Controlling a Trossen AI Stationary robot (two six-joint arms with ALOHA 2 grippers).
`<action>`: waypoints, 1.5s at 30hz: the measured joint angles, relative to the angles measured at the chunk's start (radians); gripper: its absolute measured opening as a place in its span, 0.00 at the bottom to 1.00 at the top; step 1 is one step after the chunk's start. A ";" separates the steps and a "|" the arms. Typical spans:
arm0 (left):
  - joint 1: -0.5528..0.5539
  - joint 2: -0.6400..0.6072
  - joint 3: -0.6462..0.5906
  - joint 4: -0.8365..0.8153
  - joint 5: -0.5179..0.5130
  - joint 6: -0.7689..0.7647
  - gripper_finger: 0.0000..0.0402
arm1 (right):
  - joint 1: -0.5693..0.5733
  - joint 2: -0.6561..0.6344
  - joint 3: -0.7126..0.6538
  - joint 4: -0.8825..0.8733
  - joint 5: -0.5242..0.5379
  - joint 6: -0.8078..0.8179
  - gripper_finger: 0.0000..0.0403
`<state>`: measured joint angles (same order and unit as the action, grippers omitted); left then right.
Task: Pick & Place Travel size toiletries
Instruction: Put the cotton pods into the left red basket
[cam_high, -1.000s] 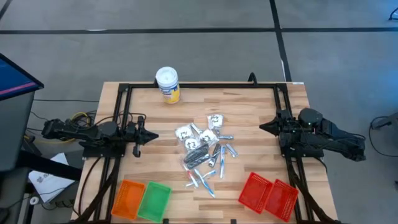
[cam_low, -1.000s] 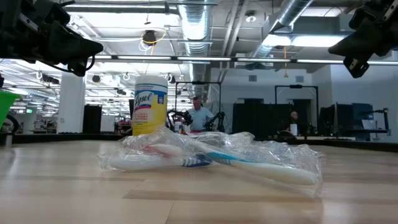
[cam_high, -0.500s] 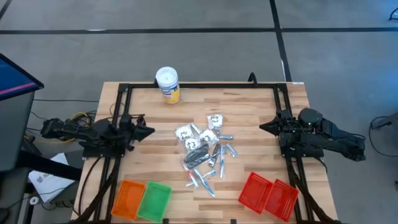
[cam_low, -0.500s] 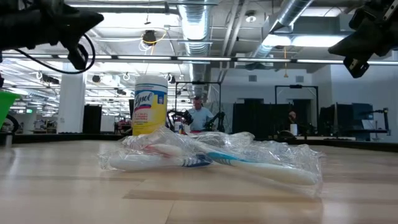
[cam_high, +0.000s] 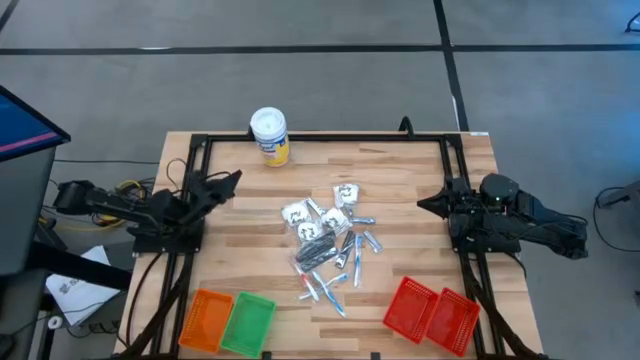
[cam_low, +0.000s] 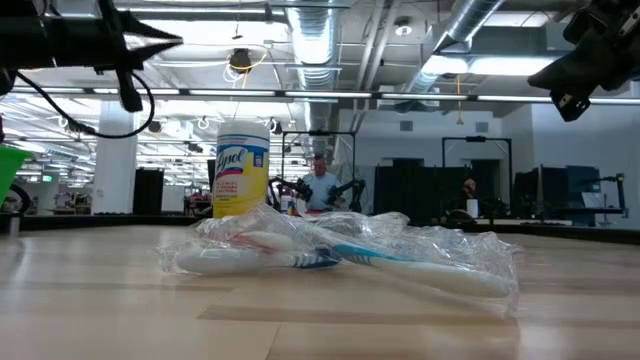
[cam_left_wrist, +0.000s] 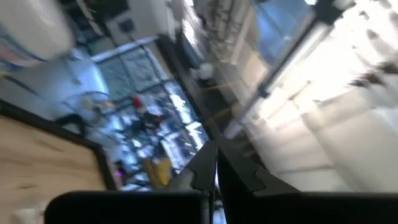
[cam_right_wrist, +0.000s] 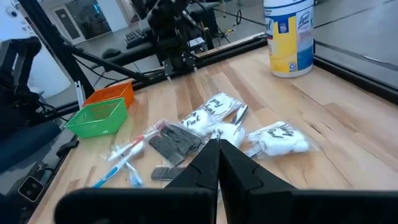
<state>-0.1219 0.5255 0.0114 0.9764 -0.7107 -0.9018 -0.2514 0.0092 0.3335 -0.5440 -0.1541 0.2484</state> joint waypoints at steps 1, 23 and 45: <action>0.000 0.024 0.006 0.006 -0.021 0.000 0.02 | 0.000 0.000 0.000 0.001 -0.001 -0.001 0.00; 0.000 0.163 0.087 0.036 -0.303 0.006 0.02 | 0.000 0.012 0.000 0.888 0.540 0.033 0.00; 0.001 0.185 0.145 0.095 -0.098 0.018 0.02 | -0.017 0.010 0.000 1.013 0.543 0.153 0.00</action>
<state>-0.1209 0.7110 0.1567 1.0710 -0.8091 -0.8838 -0.2687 0.0196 0.3332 0.4688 0.3891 0.4014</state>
